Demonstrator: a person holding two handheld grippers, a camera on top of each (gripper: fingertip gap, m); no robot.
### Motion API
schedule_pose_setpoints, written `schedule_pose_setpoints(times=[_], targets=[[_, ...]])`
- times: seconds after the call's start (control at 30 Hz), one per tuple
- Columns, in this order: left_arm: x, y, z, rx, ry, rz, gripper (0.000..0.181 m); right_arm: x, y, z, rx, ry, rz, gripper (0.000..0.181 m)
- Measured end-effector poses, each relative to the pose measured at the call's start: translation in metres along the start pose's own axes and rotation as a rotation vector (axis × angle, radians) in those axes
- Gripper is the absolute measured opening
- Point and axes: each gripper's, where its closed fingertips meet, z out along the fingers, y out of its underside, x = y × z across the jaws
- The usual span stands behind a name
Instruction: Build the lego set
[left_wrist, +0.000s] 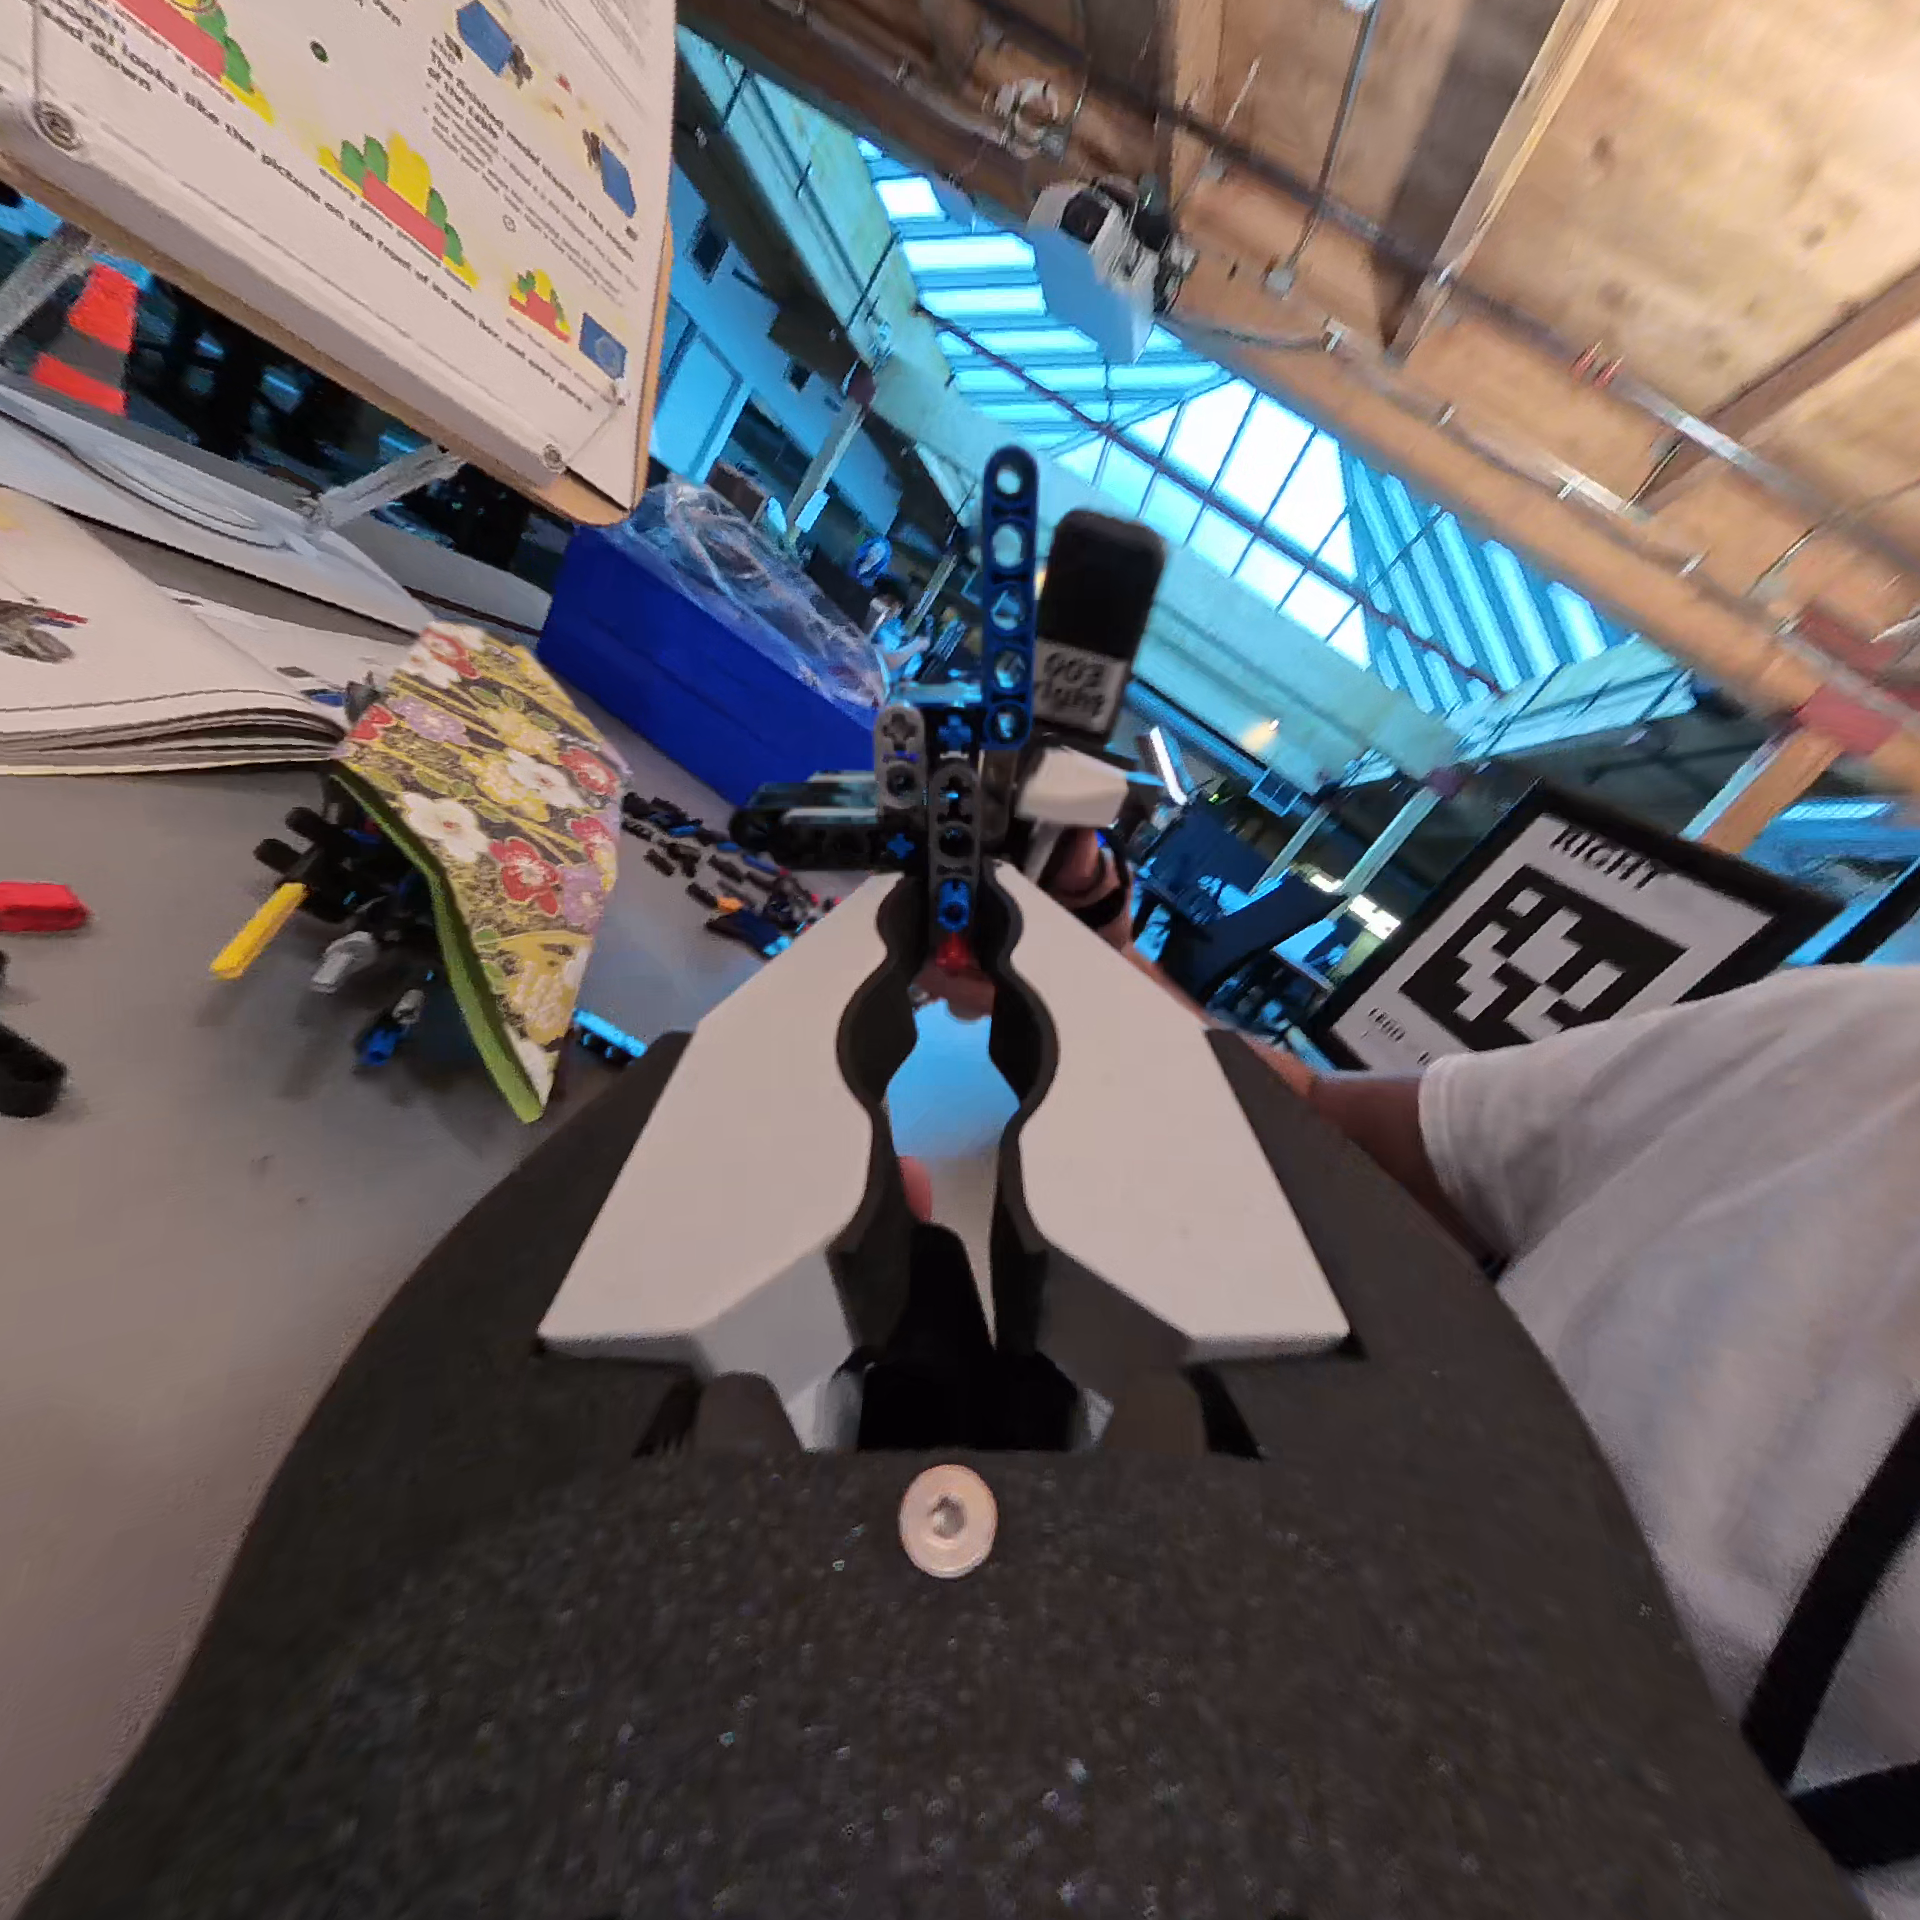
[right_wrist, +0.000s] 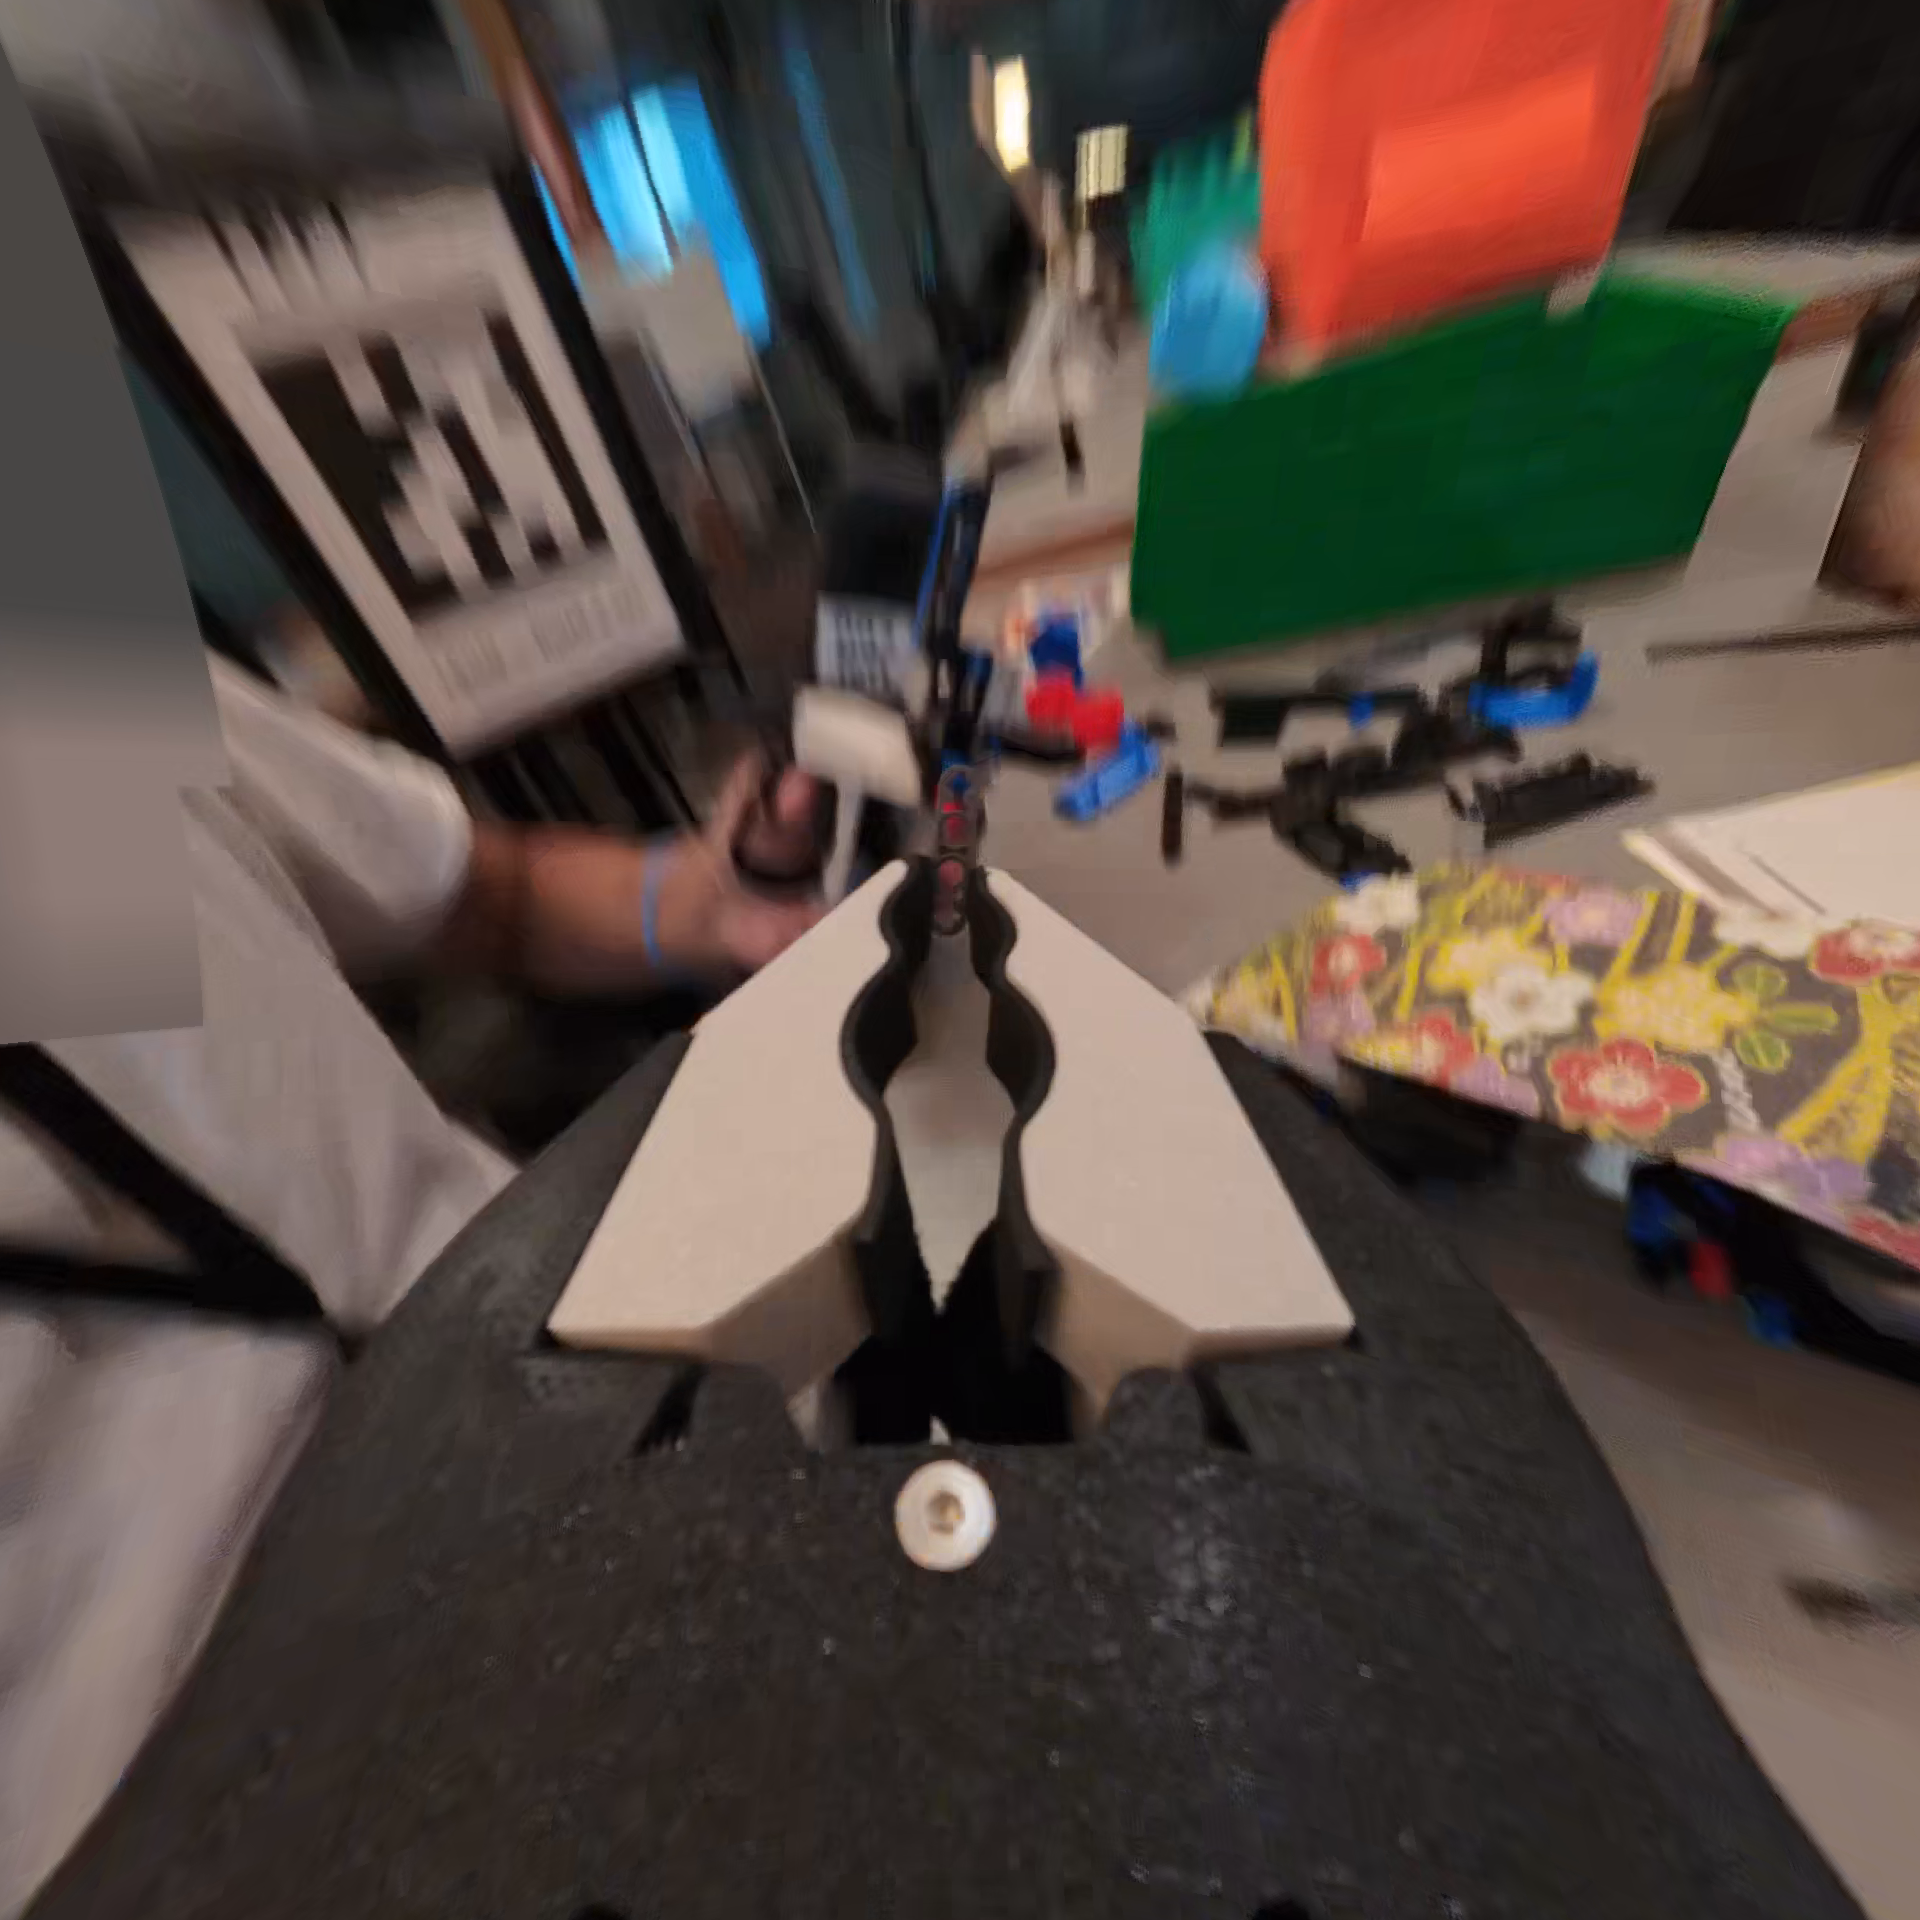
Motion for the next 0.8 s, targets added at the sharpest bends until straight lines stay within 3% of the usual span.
schedule_pose_setpoints(times=[0.07,0.17,0.8], targets=[[0.001,-0.003,0.004,0.031,0.03,-0.016,0.005,0.006,-0.015,0.008,0.155,-0.051,0.138,0.005],[0.007,-0.002,0.009,0.055,0.073,-0.054,0.005,0.005,-0.011,0.021,0.22,-0.101,0.239,0.005],[0.004,0.002,0.013,0.073,0.031,-0.075,0.005,0.0,-0.005,0.025,0.253,-0.166,0.281,0.005]])
